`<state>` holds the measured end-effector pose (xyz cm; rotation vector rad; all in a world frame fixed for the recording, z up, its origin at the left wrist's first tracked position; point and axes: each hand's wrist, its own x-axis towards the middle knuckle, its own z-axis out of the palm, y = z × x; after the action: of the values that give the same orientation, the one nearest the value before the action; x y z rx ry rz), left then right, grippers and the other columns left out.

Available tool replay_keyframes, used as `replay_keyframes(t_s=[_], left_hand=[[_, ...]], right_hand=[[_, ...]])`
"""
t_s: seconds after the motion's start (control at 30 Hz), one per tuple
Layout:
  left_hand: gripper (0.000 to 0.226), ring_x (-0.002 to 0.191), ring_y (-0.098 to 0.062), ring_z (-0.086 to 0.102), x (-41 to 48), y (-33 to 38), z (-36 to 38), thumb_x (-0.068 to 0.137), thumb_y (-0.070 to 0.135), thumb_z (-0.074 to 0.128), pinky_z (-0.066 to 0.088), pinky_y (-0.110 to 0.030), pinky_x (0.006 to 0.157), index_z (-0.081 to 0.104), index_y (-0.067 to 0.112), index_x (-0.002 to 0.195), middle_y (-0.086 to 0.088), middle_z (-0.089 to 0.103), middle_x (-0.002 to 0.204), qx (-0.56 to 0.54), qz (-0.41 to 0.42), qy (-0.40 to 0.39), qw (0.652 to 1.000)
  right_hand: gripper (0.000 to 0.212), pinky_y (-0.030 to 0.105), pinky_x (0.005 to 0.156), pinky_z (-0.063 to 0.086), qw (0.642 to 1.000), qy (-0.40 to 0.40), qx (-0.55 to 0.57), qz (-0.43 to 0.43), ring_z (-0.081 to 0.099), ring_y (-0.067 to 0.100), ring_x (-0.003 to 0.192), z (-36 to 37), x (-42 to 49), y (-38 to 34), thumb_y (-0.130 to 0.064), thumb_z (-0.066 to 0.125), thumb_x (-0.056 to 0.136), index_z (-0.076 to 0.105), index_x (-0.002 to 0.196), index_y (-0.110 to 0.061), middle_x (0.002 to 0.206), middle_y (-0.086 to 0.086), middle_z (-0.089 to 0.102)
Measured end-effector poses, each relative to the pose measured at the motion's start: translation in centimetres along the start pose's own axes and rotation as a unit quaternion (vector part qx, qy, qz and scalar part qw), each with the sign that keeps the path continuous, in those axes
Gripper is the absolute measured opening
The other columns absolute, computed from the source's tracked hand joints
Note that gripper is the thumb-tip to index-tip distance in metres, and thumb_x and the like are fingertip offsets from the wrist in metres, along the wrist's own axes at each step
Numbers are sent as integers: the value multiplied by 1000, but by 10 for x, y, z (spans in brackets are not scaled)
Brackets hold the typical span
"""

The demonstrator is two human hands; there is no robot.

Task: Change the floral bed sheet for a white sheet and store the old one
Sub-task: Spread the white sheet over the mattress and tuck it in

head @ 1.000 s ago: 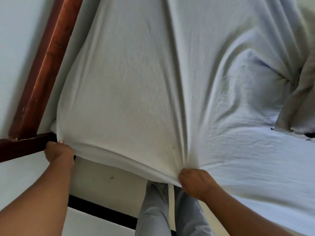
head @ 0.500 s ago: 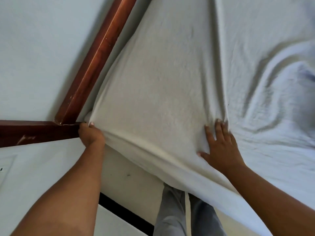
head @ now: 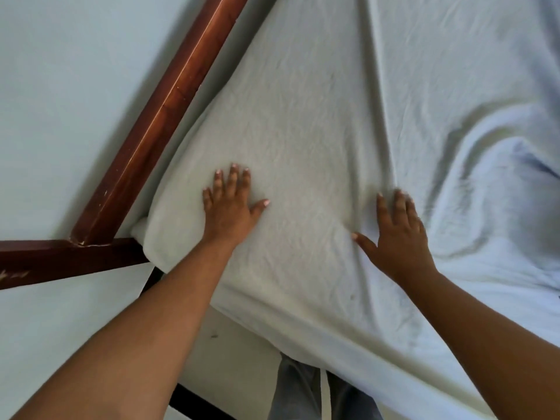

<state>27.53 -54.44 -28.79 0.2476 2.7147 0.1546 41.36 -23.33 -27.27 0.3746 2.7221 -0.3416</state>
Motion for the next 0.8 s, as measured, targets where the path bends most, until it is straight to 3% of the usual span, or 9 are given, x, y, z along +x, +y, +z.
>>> replay_keyframes(t_s=[0.1, 0.2, 0.3, 0.4, 0.5, 0.6, 0.63, 0.7, 0.8], left_hand=[[89, 153, -25, -15, 26, 2, -9, 94, 73, 27, -4, -61, 120, -10, 25, 159, 8, -14, 167, -33, -93, -15, 995], [91, 153, -22, -16, 31, -7, -13, 93, 75, 25, -6, -61, 120, -14, 26, 158, 9, -15, 167, -42, -107, -30, 993], [91, 153, -19, -16, 36, -16, -13, 93, 76, 22, -5, -62, 119, -15, 24, 158, 9, -17, 166, -41, -120, -23, 992], [92, 153, -19, -16, 45, -24, -18, 93, 76, 22, -4, -64, 118, -16, 24, 158, 9, -17, 166, -40, -142, -37, 988], [89, 153, -21, -15, 51, -15, -20, 96, 71, 25, -2, -66, 117, -13, 20, 159, 7, -16, 167, -47, -172, -34, 983], [84, 154, -31, -9, 69, 15, -32, 100, 64, 26, 5, -70, 116, -4, 14, 160, -2, -11, 168, -61, -226, -8, 972], [82, 154, -32, -8, 76, 28, -34, 100, 63, 27, 6, -70, 116, -2, 15, 160, -3, -9, 168, -41, -198, 4, 979], [77, 154, -28, -7, 89, 65, -33, 100, 62, 26, 6, -68, 116, 0, 22, 160, 1, -5, 168, 10, -45, 18, 999], [76, 154, -24, -8, 105, 118, -21, 94, 72, 19, 4, -66, 118, 0, 36, 159, 8, -5, 168, 69, 116, -9, 991]], right_hand=[[102, 58, 122, 23, 1000, -19, -2, -20, 7, 43, 155, 1, 8, 7, -84, 22, 87, 6, 163, -17, 169, 19, 3], [94, 51, 125, 18, 998, -13, 31, -46, 3, 37, 156, -4, 5, 8, -77, 28, 95, 5, 164, -16, 170, 11, 4], [82, 48, 124, 25, 995, 29, 93, -31, 16, 29, 156, -14, 7, 18, -64, 31, 102, 14, 162, -10, 169, 11, 15], [82, 52, 121, 29, 996, 64, 65, -11, 24, 32, 153, -14, 15, 41, -62, 24, 100, 23, 160, -6, 166, 16, 24], [88, 52, 124, 21, 998, 29, 45, 32, 14, 29, 156, -15, 26, 68, -66, 11, 95, 19, 161, -9, 170, 11, 12], [89, 50, 125, 14, 1000, 0, 5, 15, 2, 24, 158, -14, 32, 82, -68, 3, 92, 10, 163, -16, 171, 3, 0], [87, 50, 125, 14, 1000, 2, -7, 7, 2, 24, 158, -12, 34, 82, -68, 4, 92, 10, 163, -17, 171, 3, 1], [83, 51, 124, 15, 1000, 12, -26, -4, 4, 26, 158, -11, 40, 81, -65, 8, 95, 12, 163, -18, 171, 3, 4], [79, 52, 124, 17, 998, 22, -45, -29, 7, 27, 157, -16, 57, 81, -65, 11, 97, 15, 163, -21, 171, 2, 8]])
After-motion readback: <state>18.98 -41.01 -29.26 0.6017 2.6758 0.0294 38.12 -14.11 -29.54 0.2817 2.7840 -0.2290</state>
